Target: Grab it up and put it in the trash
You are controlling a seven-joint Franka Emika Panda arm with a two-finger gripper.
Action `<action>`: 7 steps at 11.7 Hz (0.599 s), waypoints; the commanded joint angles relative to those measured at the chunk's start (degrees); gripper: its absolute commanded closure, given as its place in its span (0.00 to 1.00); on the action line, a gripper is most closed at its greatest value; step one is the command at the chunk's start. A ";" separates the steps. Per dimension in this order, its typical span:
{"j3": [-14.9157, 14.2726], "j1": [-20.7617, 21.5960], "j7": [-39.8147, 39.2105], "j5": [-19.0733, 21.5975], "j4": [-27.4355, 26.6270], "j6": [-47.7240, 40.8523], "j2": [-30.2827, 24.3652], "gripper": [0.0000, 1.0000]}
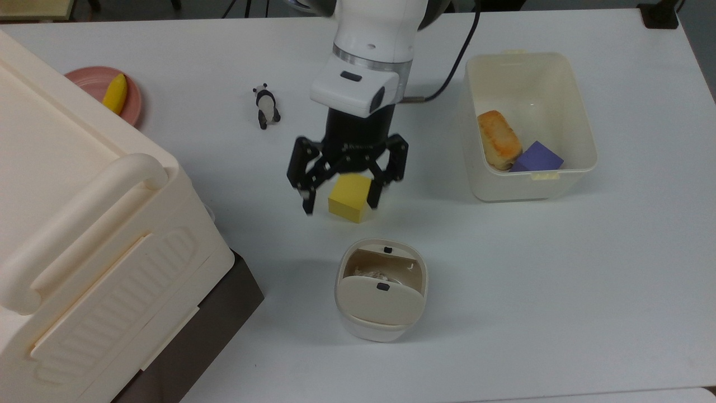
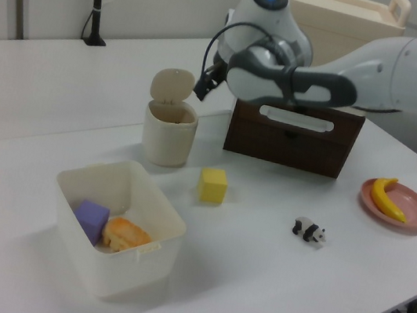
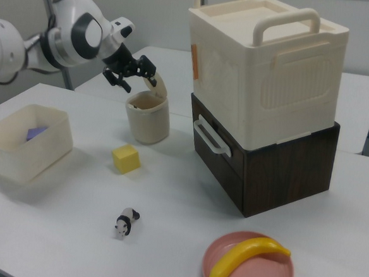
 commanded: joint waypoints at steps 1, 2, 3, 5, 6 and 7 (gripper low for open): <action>0.31 0.86 1.27 4.39 -4.30 -24.88 -10.37 0.00; 0.14 0.51 1.88 5.96 -4.30 -30.61 -12.92 0.00; -0.91 0.08 3.11 9.63 -4.30 -34.59 -15.64 0.00; -6.17 0.25 3.64 19.82 -4.30 -36.99 -19.35 0.00; -7.06 0.33 4.86 22.30 -4.30 -37.43 -19.45 0.00; -7.25 0.25 7.84 24.15 -4.39 -36.92 -19.10 0.00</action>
